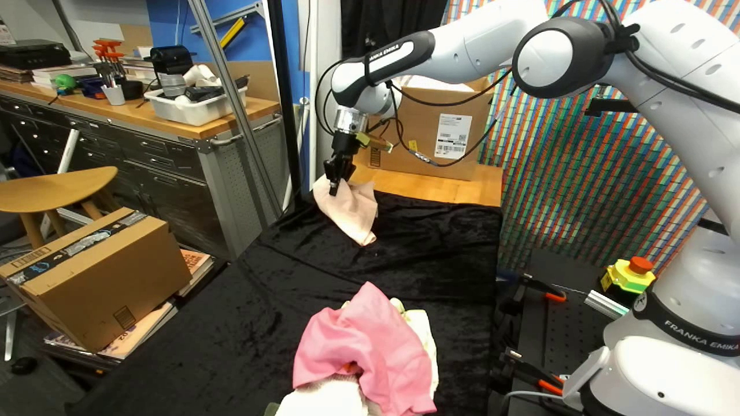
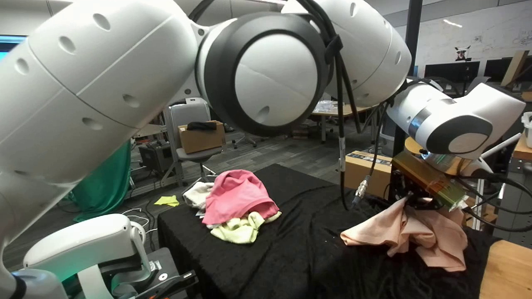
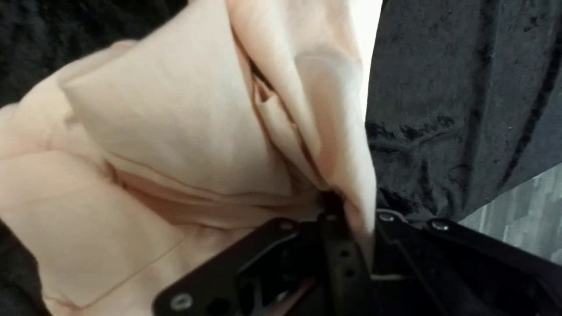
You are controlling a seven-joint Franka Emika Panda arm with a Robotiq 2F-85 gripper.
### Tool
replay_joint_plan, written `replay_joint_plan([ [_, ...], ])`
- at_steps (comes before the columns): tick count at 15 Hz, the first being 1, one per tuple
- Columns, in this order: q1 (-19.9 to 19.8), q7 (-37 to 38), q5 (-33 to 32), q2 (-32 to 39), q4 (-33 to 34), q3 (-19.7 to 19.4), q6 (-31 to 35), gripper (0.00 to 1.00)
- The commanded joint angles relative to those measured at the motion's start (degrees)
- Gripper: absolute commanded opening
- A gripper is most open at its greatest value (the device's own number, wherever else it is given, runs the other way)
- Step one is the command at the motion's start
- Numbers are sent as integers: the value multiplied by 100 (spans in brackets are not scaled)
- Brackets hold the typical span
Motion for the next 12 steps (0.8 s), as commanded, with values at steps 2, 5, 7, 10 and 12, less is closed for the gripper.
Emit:
replay_joint_plan([
  [2, -289, -773, 463, -944, -1067, 262, -57, 9],
  [5, -308, -1107, 631, -1585, -1793, 268, -41, 10],
  [7, -236, -1278, 682, -2099, -2354, 232, -22, 10],
  [10, 29, -1333, 627, -2865, -3147, 128, 171, 10],
  [12, 259, -1264, 580, -3396, -3683, 69, 355, 10],
])
